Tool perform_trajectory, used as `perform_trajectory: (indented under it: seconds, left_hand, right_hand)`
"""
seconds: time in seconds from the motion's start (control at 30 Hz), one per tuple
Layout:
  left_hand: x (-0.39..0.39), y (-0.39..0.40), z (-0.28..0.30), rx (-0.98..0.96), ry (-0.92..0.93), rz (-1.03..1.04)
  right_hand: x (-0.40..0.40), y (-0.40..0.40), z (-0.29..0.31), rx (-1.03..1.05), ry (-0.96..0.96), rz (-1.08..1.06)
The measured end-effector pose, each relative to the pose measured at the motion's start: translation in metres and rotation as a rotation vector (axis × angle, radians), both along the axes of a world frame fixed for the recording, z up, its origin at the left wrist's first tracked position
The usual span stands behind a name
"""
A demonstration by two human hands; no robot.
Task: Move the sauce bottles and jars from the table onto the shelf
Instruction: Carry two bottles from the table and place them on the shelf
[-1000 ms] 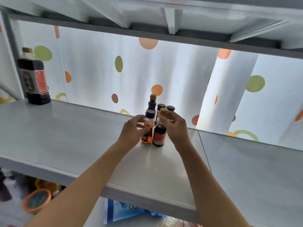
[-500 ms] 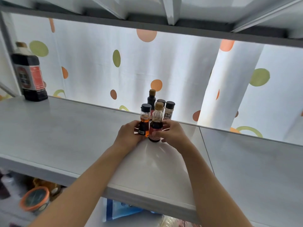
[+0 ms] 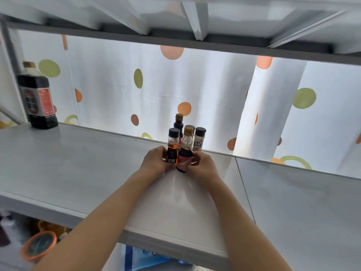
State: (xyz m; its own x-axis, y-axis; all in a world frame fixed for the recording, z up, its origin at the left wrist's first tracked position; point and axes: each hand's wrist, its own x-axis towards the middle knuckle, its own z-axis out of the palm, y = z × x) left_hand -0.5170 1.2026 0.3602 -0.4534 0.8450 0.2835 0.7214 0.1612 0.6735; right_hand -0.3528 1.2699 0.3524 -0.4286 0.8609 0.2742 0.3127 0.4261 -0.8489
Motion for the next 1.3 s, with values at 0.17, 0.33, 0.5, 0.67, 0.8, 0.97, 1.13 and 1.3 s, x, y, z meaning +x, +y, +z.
perform_trajectory:
  seconds: [0.17,0.33,0.5,0.67,0.8,0.97,1.13,1.3]
  left_hand:
    - [0.001,0.009,-0.01,-0.002,-0.012,0.03]
    - [-0.006,0.008,-0.016,0.019,-0.119,-0.06]
    - [-0.005,0.01,-0.014,0.046,-0.095,-0.017]
    - [-0.005,0.023,0.001,-0.067,-0.027,0.019]
    - [-0.013,0.034,-0.001,-0.063,-0.027,0.075]
    - [-0.022,0.043,-0.007,-0.041,-0.022,0.095]
    - [-0.026,0.048,-0.008,-0.026,-0.054,0.099]
    - [-0.025,0.051,-0.011,-0.008,-0.011,0.105]
  right_hand:
    - [-0.004,0.005,-0.004,-0.008,0.016,-0.136]
    - [-0.008,0.011,-0.013,-0.043,0.019,-0.163]
    - [-0.009,0.014,-0.013,-0.009,0.011,-0.155]
    - [-0.013,0.019,-0.004,-0.055,-0.028,-0.184]
    - [-0.025,0.025,0.001,-0.095,-0.07,-0.193]
    - [-0.036,0.031,-0.005,-0.037,-0.054,-0.217]
    - [-0.04,0.039,-0.005,0.006,-0.103,-0.216]
    - [-0.039,0.043,-0.009,0.007,-0.086,-0.236]
